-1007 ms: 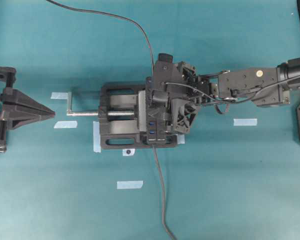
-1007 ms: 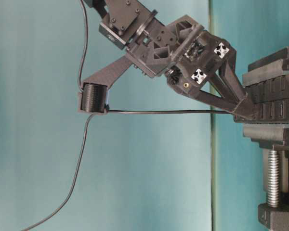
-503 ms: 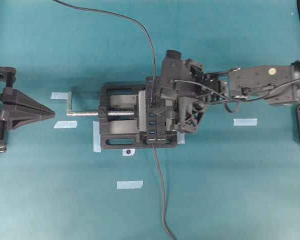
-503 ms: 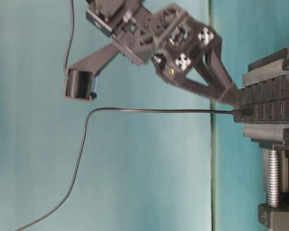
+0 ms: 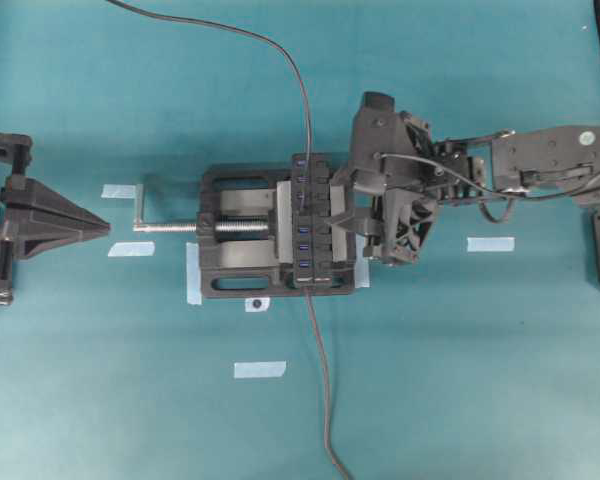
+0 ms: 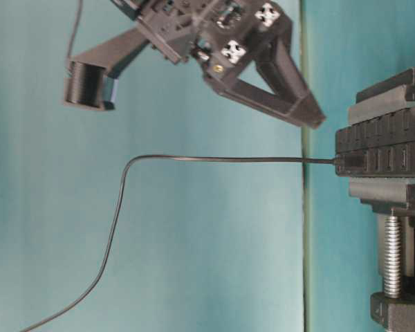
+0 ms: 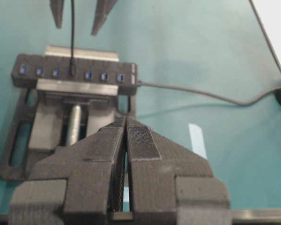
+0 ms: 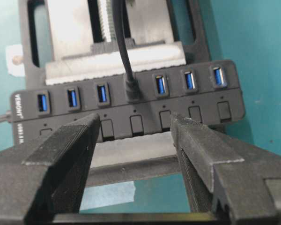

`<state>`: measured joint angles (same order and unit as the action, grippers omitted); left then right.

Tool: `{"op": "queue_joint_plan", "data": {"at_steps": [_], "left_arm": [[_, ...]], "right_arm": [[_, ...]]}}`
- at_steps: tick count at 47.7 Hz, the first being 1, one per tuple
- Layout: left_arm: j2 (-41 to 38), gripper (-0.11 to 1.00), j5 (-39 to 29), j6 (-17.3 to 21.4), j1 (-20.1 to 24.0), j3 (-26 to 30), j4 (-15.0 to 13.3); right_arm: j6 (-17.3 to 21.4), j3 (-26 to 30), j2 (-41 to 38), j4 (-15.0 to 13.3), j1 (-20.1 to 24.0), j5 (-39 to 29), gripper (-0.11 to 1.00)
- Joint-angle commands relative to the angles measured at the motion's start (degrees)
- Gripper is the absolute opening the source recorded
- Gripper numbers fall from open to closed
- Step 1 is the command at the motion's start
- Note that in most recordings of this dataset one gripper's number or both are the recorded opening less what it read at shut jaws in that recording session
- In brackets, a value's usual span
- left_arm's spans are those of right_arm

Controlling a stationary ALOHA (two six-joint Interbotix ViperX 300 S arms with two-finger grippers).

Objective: Insert the USB into the center port of the fixed hub
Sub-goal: 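Open the right gripper and lift it away from the hub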

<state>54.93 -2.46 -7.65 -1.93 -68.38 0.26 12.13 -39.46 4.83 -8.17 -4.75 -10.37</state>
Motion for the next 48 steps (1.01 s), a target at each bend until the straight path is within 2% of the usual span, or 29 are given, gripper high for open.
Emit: {"op": "queue_joint_plan", "data": {"at_steps": [1, 32, 48], "left_arm": [[-0.18, 0.01, 0.44, 0.0, -0.09, 0.7, 0.09], [-0.18, 0.01, 0.53, 0.0, -0.09, 0.62, 0.09], [-0.26, 0.01, 0.44, -0.09, 0.0, 0.62, 0.09]], "right_arm": [[0.09, 0.53, 2.02, 0.0, 0.26, 0.44, 0.69], [0.09, -2.29, 6.06, 0.0, 0.62, 1.23, 0.69], [0.18, -4.48, 6.59, 0.0, 0.88, 5.98, 0.69]]}}
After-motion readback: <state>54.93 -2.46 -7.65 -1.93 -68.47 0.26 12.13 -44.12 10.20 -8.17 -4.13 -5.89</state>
